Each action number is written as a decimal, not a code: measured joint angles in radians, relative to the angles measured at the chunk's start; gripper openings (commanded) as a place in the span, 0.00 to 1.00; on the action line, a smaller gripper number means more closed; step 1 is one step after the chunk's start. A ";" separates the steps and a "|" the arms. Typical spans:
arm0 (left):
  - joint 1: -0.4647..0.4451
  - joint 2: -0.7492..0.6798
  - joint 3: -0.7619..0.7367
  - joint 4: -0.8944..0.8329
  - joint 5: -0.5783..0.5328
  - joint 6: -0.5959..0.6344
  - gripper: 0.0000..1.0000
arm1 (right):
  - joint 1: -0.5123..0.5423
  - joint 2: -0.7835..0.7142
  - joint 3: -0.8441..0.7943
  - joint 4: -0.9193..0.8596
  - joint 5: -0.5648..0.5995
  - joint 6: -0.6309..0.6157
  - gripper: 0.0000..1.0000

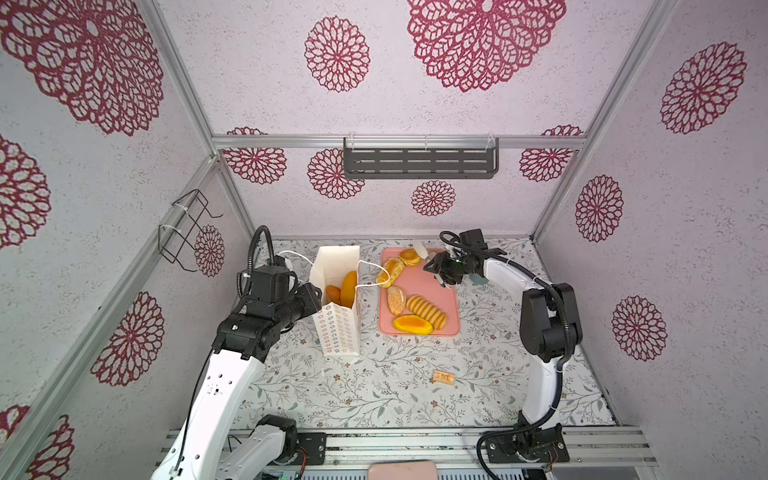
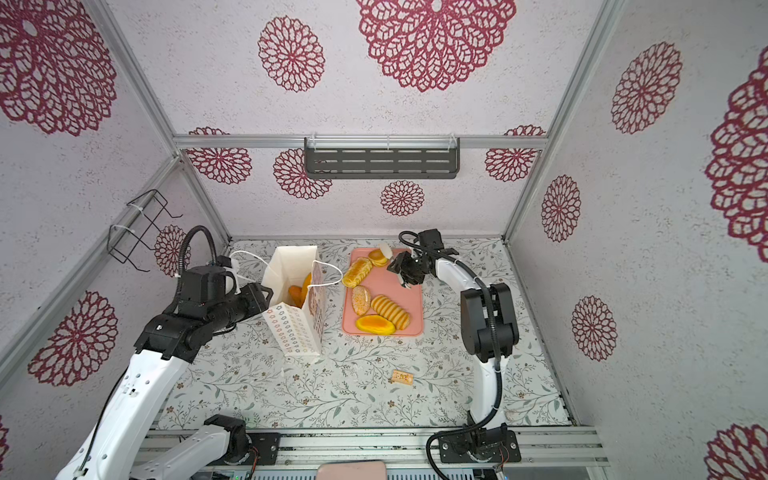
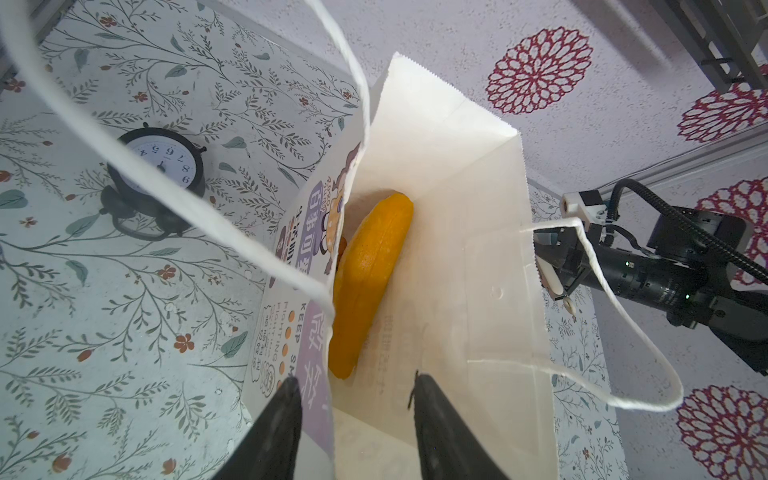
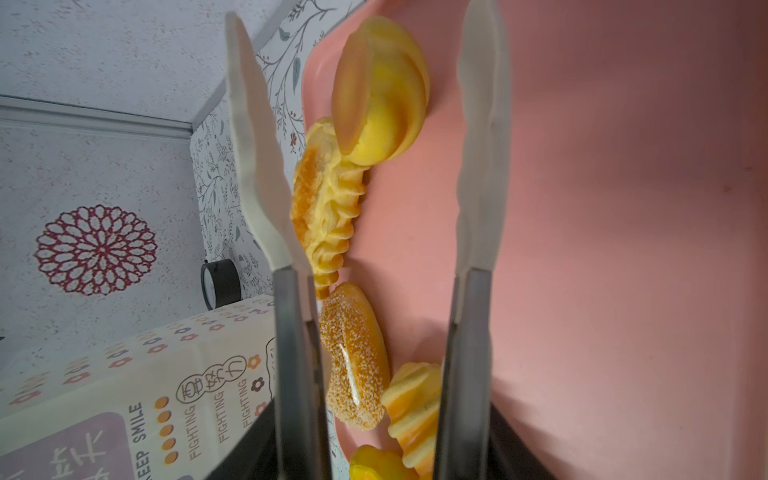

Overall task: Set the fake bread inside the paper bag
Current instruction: 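Lower the tongs onto the yellow round bun and pinch it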

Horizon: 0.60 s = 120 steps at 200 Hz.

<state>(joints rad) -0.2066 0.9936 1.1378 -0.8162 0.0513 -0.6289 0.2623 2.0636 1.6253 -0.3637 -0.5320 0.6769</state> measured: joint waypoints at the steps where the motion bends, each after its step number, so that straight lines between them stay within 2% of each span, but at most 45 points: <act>1: 0.000 0.000 0.000 0.000 0.000 0.000 0.47 | 0.000 0.002 0.002 0.000 0.000 0.001 0.58; 64: 0.000 0.003 0.000 0.001 0.001 0.000 0.47 | 0.000 0.067 0.054 0.008 -0.016 0.031 0.59; 120: 0.000 0.015 0.000 0.003 0.005 -0.001 0.47 | 0.000 0.103 0.062 0.040 -0.034 0.051 0.56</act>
<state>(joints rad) -0.2066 1.0088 1.1378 -0.8135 0.0559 -0.6296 0.2626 2.1666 1.6875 -0.3233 -0.5659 0.7284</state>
